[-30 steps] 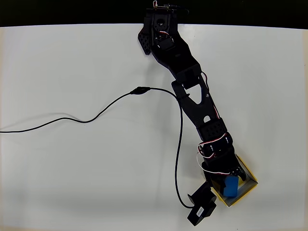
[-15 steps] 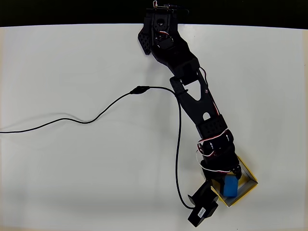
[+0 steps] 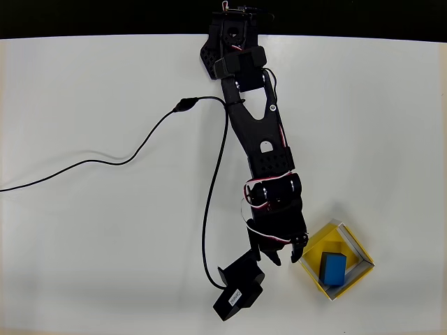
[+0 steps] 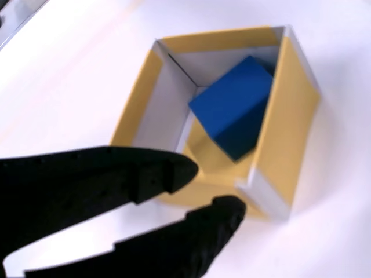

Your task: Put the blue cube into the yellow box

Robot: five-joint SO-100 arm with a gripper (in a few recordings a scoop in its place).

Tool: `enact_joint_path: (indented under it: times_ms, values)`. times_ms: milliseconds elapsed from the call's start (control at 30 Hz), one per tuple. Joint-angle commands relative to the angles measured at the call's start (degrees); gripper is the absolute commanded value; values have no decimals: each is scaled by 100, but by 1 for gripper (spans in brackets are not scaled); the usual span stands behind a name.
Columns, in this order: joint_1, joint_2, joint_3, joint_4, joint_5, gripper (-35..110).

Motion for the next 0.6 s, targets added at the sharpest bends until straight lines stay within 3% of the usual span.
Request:
enact_joint_path:
  times_ms: [0, 567]
  values:
    - [158, 1521, 545, -26, -97, 7]
    - [299, 4772, 4896, -413, 62, 0]
